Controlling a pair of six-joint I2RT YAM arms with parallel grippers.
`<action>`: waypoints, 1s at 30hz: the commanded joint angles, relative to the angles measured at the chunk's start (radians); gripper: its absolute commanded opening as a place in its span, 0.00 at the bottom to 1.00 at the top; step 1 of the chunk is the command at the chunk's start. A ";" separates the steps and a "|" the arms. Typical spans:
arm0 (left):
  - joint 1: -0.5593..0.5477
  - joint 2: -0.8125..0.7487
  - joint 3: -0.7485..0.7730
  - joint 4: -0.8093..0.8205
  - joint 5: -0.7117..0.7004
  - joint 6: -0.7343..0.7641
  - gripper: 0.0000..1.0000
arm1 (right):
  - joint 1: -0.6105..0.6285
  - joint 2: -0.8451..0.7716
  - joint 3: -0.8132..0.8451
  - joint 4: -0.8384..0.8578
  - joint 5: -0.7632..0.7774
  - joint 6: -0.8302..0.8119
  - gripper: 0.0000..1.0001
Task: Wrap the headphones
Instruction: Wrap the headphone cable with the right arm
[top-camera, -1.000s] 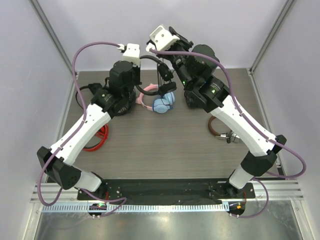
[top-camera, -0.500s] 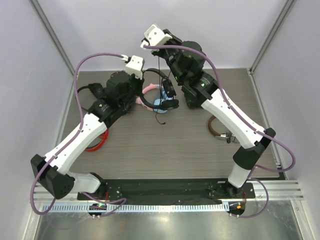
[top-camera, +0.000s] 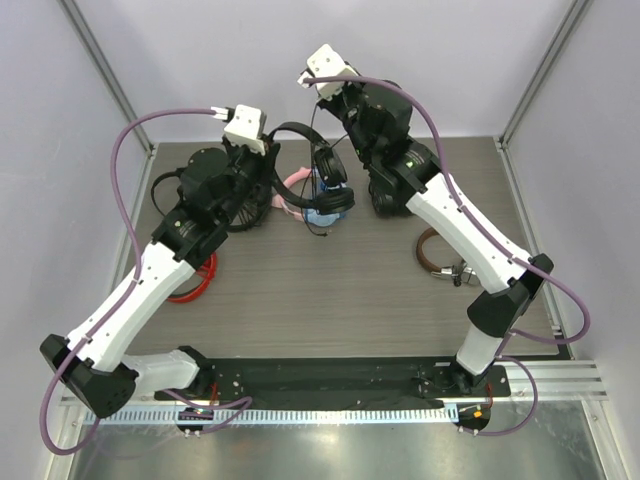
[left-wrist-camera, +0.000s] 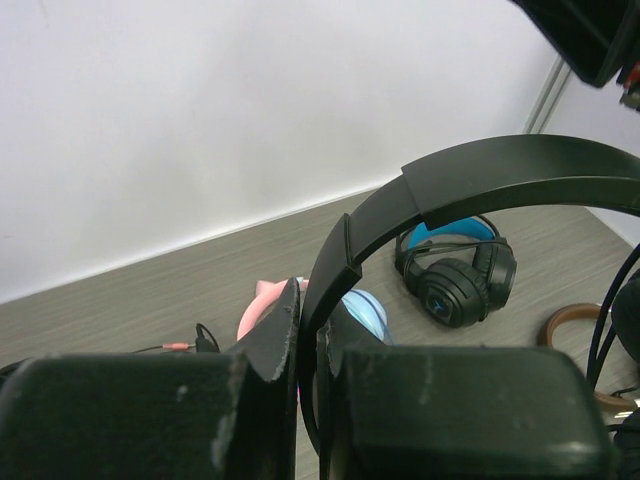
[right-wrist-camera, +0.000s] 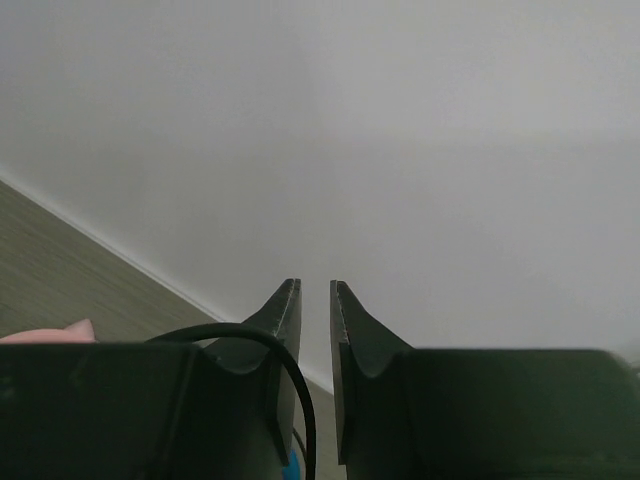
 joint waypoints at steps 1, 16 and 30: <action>-0.003 -0.035 0.002 0.107 -0.016 -0.022 0.00 | -0.002 -0.052 0.029 -0.044 0.068 0.093 0.23; 0.012 -0.046 0.056 0.114 -0.004 -0.063 0.00 | -0.060 -0.184 -0.264 -0.018 -0.010 0.381 0.32; 0.141 -0.061 0.108 0.140 0.151 -0.267 0.00 | -0.152 -0.210 -0.428 -0.015 -0.240 0.596 0.31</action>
